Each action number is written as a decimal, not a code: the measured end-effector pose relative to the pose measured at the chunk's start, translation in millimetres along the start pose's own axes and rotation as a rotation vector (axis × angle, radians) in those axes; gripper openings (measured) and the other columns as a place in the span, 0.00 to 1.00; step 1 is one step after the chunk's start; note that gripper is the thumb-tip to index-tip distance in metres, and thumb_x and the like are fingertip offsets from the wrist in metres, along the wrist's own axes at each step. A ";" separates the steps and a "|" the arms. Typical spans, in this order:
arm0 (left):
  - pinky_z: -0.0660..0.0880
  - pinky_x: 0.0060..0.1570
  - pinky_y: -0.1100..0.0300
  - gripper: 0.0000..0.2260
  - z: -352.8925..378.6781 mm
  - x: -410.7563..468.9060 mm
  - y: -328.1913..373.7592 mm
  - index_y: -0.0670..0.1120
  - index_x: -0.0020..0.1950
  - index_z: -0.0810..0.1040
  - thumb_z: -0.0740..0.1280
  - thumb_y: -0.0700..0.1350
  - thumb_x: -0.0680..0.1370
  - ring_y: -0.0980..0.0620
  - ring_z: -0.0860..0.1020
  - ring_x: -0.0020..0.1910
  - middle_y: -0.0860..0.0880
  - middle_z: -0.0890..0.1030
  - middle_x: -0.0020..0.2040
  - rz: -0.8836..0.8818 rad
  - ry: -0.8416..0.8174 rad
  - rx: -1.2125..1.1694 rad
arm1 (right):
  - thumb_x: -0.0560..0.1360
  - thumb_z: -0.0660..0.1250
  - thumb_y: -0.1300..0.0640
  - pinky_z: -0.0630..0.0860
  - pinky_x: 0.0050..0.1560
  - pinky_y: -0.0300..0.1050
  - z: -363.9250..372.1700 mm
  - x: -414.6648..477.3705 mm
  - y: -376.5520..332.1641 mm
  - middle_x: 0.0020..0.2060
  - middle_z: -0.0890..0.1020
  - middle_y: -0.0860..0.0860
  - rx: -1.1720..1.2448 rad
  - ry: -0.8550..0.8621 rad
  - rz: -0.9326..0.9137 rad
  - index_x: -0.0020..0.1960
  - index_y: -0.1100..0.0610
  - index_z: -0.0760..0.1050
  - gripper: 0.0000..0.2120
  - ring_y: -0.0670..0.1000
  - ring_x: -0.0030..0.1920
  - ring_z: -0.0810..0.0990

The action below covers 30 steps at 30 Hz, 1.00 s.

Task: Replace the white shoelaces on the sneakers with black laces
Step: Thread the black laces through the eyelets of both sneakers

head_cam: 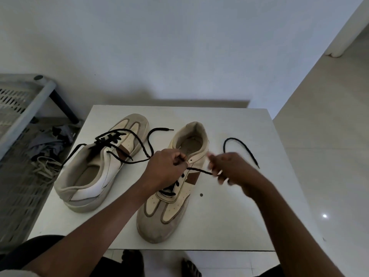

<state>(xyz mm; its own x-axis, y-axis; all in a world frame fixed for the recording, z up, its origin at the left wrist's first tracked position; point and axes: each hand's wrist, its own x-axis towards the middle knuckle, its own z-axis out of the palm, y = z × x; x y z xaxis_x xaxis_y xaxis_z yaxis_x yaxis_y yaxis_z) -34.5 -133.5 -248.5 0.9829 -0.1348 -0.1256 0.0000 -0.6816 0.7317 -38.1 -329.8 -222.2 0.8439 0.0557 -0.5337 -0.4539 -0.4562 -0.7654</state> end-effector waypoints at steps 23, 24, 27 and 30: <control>0.75 0.45 0.61 0.19 -26.8 -1.8 -6.7 0.52 0.61 0.77 0.73 0.53 0.71 0.58 0.78 0.41 0.57 0.81 0.43 0.306 -0.240 0.351 | 0.75 0.69 0.50 0.71 0.37 0.38 39.6 0.2 -0.2 0.37 0.80 0.43 -0.545 0.239 -0.481 0.42 0.50 0.79 0.06 0.45 0.40 0.77; 0.74 0.44 0.62 0.20 -25.1 -2.1 -6.5 0.53 0.60 0.77 0.73 0.57 0.70 0.58 0.79 0.42 0.57 0.81 0.44 0.322 -0.202 0.420 | 0.76 0.69 0.50 0.72 0.39 0.39 36.9 1.2 -1.1 0.37 0.80 0.44 -0.486 0.218 -0.456 0.41 0.50 0.78 0.06 0.45 0.40 0.78; 0.69 0.42 0.64 0.22 -22.8 -2.3 -6.2 0.55 0.60 0.77 0.72 0.61 0.69 0.55 0.79 0.45 0.55 0.82 0.47 0.317 -0.145 0.500 | 0.77 0.67 0.53 0.77 0.45 0.47 31.1 2.9 -2.8 0.38 0.83 0.49 -0.329 0.152 -0.360 0.39 0.56 0.78 0.10 0.50 0.41 0.80; 0.66 0.42 0.64 0.22 -22.6 -2.2 -4.9 0.56 0.61 0.77 0.72 0.61 0.69 0.57 0.78 0.46 0.56 0.82 0.50 0.301 -0.158 0.495 | 0.76 0.65 0.58 0.77 0.47 0.51 28.1 3.1 -3.8 0.40 0.84 0.58 -0.134 0.109 -0.276 0.40 0.63 0.80 0.11 0.61 0.46 0.81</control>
<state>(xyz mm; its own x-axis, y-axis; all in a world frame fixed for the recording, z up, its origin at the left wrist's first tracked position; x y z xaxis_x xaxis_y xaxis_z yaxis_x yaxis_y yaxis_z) -32.4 -113.6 -236.7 0.8870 -0.4536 -0.0868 -0.3974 -0.8455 0.3567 -41.8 -303.0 -231.0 0.9588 0.1009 -0.2654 -0.1683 -0.5507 -0.8175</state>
